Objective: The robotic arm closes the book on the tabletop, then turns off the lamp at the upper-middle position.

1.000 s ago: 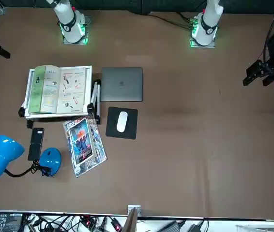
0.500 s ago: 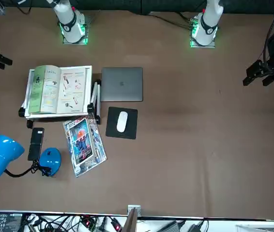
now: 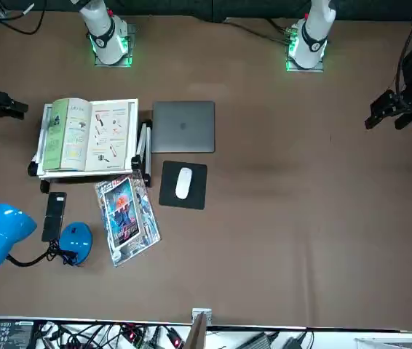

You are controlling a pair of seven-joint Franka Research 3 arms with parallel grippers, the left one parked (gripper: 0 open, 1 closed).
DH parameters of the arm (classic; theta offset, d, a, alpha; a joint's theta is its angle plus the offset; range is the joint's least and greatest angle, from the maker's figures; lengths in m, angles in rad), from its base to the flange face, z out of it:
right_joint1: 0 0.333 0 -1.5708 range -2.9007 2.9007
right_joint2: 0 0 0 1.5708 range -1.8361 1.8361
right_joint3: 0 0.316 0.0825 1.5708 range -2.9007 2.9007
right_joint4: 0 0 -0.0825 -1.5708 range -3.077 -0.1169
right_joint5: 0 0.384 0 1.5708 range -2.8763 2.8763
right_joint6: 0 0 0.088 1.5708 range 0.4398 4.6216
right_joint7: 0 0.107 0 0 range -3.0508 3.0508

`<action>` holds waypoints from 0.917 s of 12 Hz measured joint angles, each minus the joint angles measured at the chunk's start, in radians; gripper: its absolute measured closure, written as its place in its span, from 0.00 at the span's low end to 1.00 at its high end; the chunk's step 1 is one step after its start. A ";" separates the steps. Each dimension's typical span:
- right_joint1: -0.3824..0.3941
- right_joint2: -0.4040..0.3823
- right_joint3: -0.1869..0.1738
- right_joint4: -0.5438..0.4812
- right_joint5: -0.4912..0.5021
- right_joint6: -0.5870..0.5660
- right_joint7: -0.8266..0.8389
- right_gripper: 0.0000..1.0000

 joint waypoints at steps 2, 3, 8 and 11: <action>-0.016 0.064 0.000 0.000 0.048 -0.009 -0.058 0.00; -0.019 0.090 0.000 0.000 0.070 -0.012 -0.083 0.00; -0.028 0.187 0.000 0.002 0.141 -0.014 -0.166 0.00; -0.028 0.210 0.000 0.007 0.157 -0.012 -0.172 0.00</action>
